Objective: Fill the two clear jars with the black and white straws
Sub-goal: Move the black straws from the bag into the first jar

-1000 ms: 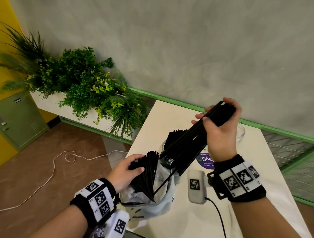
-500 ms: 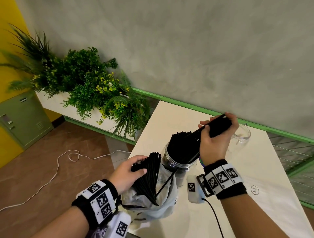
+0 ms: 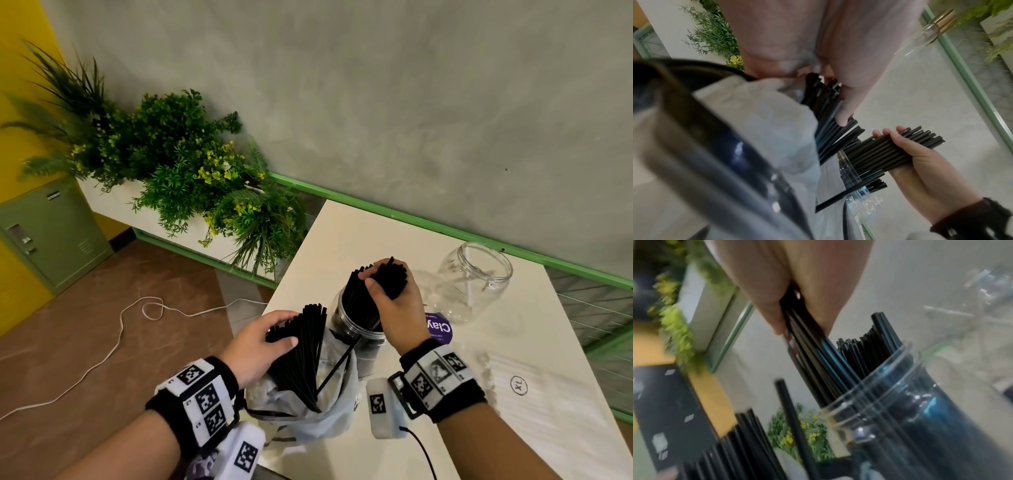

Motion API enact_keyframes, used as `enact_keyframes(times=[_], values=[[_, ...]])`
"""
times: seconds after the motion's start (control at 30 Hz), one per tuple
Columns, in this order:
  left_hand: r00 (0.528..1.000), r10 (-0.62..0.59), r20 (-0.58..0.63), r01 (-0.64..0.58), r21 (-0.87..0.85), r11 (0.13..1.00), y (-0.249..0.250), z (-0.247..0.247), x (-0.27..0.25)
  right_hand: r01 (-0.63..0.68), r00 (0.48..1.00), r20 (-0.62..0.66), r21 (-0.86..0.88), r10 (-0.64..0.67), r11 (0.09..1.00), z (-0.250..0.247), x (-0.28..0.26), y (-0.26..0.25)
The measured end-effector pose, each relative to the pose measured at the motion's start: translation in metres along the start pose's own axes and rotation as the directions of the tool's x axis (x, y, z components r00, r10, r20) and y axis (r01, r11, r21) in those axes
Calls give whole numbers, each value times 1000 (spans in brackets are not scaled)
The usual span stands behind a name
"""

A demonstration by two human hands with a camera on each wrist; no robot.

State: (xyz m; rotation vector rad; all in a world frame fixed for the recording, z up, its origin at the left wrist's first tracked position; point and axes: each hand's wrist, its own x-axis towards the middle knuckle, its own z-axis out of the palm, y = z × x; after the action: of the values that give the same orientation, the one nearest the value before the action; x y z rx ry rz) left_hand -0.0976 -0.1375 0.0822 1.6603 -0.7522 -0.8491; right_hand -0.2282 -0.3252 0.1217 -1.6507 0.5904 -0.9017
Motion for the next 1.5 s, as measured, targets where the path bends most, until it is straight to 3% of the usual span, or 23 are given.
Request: enact_keyframes(times=[0.23, 0.37, 0.47, 0.63, 0.77, 0.9, 0.97, 1.07, 1.17, 1.37, 1.5], values=[[1000, 10, 7, -10, 1, 1000, 0, -1, 0, -159, 985, 97, 149, 145, 976, -15, 8, -4], [1000, 6, 11, -6, -10, 1000, -1, -1, -1, -155, 975, 135, -149, 175, 977, -24, 12, -4], [1000, 7, 10, -7, -9, 1000, -2, -1, -1, -150, 980, 79, -311, 183, 938, -31, 15, 0], [1000, 7, 16, -7, -9, 1000, -3, -1, -1, -107, 993, 14, -290, 116, 951, -36, 15, -6], [1000, 14, 19, -15, 6, 1000, -3, -1, -1, -78, 993, 61, -294, 100, 953, -38, 13, -7], [1000, 13, 23, -13, 6, 1000, -2, 0, -1, 41, 999, 26, -274, -35, 961, -35, 7, -7], [1000, 14, 24, -14, 11, 1000, -2, 0, -1, 107, 994, 16, -341, -108, 934, -35, 5, -4], [1000, 17, 25, -17, 2, 1000, -2, 1, -2, 199, 979, 83, -532, -184, 823, -35, 5, 0], [999, 19, 28, -19, -10, 1000, -1, 1, -3, 271, 962, 127, -585, -244, 765, -35, 3, 3], [999, 33, 19, -33, -13, 999, 0, 1, -4, 264, 963, 115, -589, -244, 764, -40, 4, 5], [999, 28, 20, -28, -14, 1000, 0, 1, -3, 163, 986, 100, -479, -131, 862, -44, 8, -1]])
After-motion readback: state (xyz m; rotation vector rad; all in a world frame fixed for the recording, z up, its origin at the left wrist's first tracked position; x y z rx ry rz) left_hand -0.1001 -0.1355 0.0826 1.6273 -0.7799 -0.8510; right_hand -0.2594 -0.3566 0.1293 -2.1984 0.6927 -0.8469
